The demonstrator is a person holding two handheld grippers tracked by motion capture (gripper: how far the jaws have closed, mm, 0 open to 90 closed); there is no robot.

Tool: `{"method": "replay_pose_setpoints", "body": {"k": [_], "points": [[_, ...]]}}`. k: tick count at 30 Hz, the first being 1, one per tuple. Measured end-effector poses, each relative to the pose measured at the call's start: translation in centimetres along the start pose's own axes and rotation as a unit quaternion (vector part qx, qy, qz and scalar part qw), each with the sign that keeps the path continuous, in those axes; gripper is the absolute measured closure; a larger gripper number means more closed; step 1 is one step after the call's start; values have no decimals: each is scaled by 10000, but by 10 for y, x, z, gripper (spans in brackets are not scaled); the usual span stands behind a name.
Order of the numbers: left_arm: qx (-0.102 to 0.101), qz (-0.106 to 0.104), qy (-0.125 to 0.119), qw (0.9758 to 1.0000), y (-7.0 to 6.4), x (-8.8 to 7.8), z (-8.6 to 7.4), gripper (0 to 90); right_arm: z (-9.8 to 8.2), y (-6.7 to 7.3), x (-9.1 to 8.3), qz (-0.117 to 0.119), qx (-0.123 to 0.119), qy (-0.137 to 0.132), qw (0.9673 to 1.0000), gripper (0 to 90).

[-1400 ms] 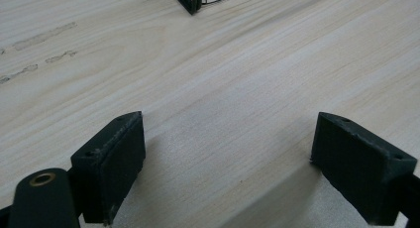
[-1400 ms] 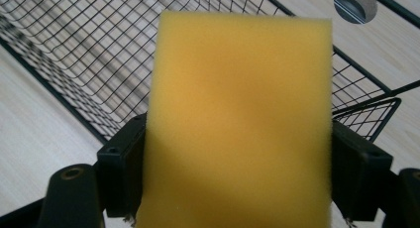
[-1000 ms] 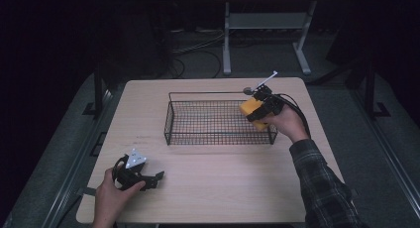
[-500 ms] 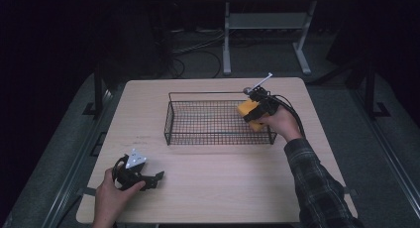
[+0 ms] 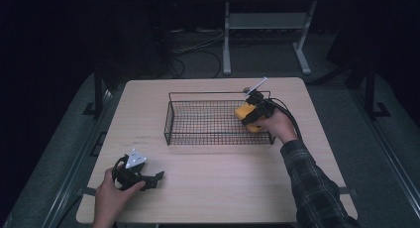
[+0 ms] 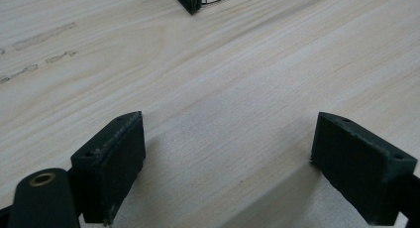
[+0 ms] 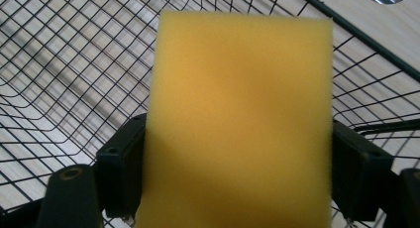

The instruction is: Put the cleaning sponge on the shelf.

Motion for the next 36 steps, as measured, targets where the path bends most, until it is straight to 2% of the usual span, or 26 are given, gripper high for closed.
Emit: {"method": "replay_pose_setpoints", "body": {"k": [22, 29, 30, 36], "points": [[1, 3, 0, 10000, 0, 0, 0, 126, -5, 1, 2, 41, 65, 70, 9999, 156], [-1, 0, 1, 10000, 0, 0, 0, 126, -5, 6, -19, 112, 22, -239, 9996, 156], [-3, 0, -4, 10000, 0, 0, 0, 126, -8, 9, -27, 138, -25, -359, 9993, 156], [0, 0, 0, 10000, 0, 0, 0, 126, -22, 19, -49, 243, -121, -613, 9977, 156]]}}
Point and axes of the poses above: each handheld gripper's, and its own axes: x roughly forward along the jaws, z roughly out of its top, y roughly to its left, the point moved 10 cm from there along x, roughly forward along the jaws, and after that the axes turned 2 degrees about -y, right-handed, at the moved point
